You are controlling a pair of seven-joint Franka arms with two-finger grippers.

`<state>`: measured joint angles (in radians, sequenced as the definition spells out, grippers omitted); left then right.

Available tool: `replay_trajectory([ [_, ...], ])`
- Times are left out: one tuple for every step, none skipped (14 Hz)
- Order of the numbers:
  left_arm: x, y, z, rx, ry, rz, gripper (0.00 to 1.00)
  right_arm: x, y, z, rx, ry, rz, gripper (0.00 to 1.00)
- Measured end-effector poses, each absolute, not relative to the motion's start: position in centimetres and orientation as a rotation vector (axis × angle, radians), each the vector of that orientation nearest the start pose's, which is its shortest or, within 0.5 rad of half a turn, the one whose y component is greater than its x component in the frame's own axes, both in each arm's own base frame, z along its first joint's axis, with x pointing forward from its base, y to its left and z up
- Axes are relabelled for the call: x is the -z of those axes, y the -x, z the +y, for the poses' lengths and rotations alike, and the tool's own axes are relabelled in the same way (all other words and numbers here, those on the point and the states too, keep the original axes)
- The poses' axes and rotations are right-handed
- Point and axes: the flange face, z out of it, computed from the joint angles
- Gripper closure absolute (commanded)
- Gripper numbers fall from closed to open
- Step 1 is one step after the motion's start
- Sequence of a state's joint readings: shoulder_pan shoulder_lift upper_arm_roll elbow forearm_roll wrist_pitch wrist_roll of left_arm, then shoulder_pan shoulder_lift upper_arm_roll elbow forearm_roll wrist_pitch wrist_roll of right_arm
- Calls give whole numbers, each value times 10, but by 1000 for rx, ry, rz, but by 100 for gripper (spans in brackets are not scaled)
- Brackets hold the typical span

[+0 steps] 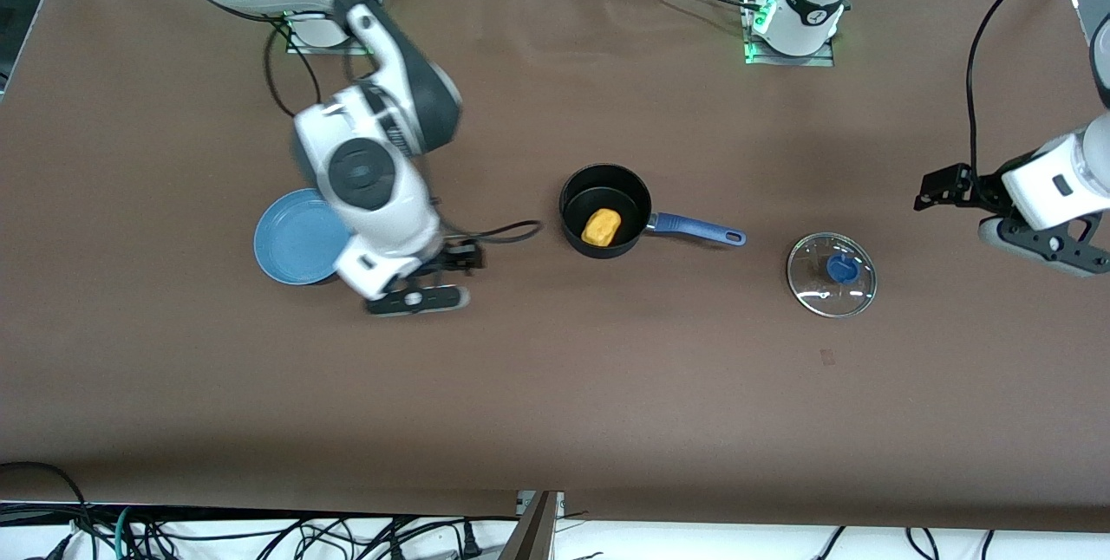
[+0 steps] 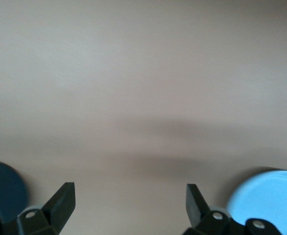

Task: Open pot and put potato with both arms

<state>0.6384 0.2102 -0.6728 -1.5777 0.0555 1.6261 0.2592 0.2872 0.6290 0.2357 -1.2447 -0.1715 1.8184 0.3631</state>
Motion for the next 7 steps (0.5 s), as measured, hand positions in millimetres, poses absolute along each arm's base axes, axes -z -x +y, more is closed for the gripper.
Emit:
replay_trajectory([
  [-539, -595, 10, -177, 3180, 456, 0, -413, -661, 283, -77, 3179, -325, 0],
  [-549, -589, 2, -179, 3166, 436, 0, -426, -666, 251, -110, 3182, -379, 0],
  [-558, -584, -7, -177, 3150, 418, 0, -440, -671, 220, -133, 3184, -414, 0],
  [-565, -578, -15, -174, 3134, 404, 0, -454, -674, 187, -154, 3184, -438, 0],
  [-571, -574, -19, -173, 3124, 380, 0, -467, -675, 154, -178, 3183, -452, 0],
  [-575, -569, -16, -173, 3124, 349, 0, -482, -673, 122, -203, 3182, -454, 0],
  [-575, -565, -8, -176, 3126, 312, 0, -498, -669, 99, -219, 3184, -439, 0],
])
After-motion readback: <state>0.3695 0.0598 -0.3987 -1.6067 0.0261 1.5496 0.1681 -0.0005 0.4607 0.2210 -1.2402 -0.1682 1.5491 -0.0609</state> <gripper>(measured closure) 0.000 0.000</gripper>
